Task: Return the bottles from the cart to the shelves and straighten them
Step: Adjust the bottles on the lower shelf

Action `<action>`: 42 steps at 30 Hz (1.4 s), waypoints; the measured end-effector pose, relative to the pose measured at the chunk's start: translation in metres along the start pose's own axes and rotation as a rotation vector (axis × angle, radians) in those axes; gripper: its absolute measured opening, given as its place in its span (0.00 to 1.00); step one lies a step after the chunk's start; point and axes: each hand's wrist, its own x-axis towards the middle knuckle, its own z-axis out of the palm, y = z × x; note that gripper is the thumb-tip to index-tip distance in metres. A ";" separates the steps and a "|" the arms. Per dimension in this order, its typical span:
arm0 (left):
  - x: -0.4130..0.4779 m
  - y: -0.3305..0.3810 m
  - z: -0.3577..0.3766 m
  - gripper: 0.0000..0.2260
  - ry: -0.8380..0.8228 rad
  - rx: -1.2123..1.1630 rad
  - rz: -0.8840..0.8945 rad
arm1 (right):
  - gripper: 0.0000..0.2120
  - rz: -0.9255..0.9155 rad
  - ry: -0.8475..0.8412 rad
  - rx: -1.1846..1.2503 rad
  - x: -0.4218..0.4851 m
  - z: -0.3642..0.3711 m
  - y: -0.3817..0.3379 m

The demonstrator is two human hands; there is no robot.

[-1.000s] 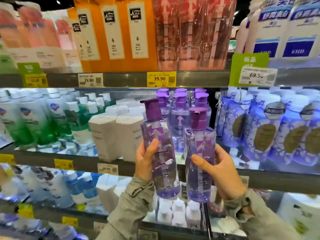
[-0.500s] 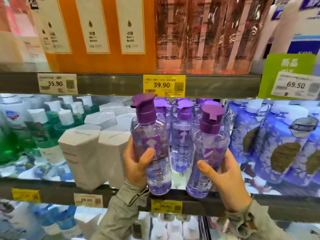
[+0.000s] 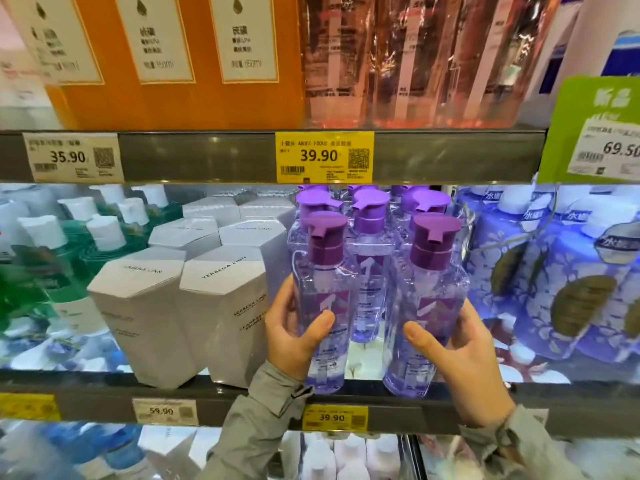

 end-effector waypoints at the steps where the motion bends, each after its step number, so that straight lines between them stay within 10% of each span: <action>1: 0.000 -0.001 0.000 0.32 -0.009 0.017 -0.020 | 0.33 0.002 0.003 0.002 -0.001 -0.001 0.002; 42: -0.044 0.032 0.001 0.41 0.192 0.879 -0.139 | 0.35 0.037 -0.096 -0.093 -0.002 -0.001 0.006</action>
